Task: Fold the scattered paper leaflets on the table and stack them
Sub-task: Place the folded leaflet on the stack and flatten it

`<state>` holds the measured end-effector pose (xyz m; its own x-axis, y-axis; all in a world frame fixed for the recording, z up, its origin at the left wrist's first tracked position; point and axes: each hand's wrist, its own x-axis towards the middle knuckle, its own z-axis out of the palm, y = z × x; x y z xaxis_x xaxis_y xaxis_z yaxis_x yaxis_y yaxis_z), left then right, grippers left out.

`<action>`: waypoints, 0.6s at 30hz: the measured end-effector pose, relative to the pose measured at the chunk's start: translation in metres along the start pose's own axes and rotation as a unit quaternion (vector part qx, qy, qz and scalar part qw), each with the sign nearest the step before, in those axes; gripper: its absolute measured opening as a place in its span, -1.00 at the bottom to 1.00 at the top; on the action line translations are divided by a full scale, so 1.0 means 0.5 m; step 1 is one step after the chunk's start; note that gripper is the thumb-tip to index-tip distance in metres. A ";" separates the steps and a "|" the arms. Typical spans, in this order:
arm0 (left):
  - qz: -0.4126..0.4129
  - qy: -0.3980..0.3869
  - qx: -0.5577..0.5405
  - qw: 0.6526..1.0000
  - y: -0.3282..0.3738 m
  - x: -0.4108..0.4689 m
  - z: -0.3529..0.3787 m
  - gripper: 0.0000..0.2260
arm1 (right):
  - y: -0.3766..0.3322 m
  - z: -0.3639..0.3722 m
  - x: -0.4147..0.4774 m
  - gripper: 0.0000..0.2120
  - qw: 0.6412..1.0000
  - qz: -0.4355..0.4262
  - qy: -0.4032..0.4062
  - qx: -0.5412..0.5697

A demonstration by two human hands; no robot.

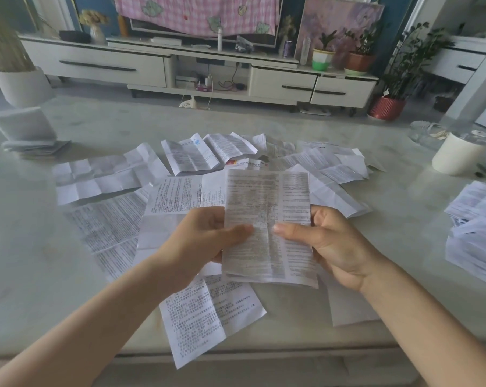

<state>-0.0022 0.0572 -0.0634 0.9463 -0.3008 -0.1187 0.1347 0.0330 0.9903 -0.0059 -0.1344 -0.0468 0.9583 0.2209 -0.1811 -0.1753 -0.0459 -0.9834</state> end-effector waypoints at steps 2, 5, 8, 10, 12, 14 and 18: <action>0.014 0.017 0.017 1.000 -0.004 -0.001 0.000 -0.89 | -0.003 -0.004 -0.005 -0.67 0.998 0.048 -0.035 0.013; 0.029 0.014 0.004 0.999 -0.001 -0.006 0.002 -0.90 | -0.005 -0.011 -0.006 -0.73 0.997 0.055 -0.057 0.016; 0.036 0.009 -0.009 0.999 0.012 -0.004 0.002 -0.82 | -0.008 -0.014 -0.009 -0.78 0.998 0.028 -0.040 0.051; 0.042 -0.001 -0.007 0.999 0.023 -0.006 0.005 -0.65 | -0.011 -0.015 -0.012 -0.85 0.998 0.001 -0.024 0.062; 0.032 -0.007 -0.022 0.999 0.029 -0.010 0.009 -0.55 | -0.011 -0.015 -0.013 -0.87 0.998 -0.019 -0.018 0.054; 0.007 0.005 -0.054 0.999 0.028 -0.010 0.007 -0.53 | -0.010 -0.012 -0.014 -0.80 0.999 -0.038 -0.016 0.031; -0.069 -0.010 -0.128 0.989 0.023 -0.015 0.005 -0.75 | -0.009 -0.002 -0.018 -0.54 0.994 -0.103 -0.017 -0.034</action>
<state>-0.0085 0.0573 -0.0511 0.9076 -0.3389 -0.2478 0.3351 0.2292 0.9139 -0.0136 -0.1370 -0.0405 0.9641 0.2644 0.0238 0.0414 -0.0611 -0.9973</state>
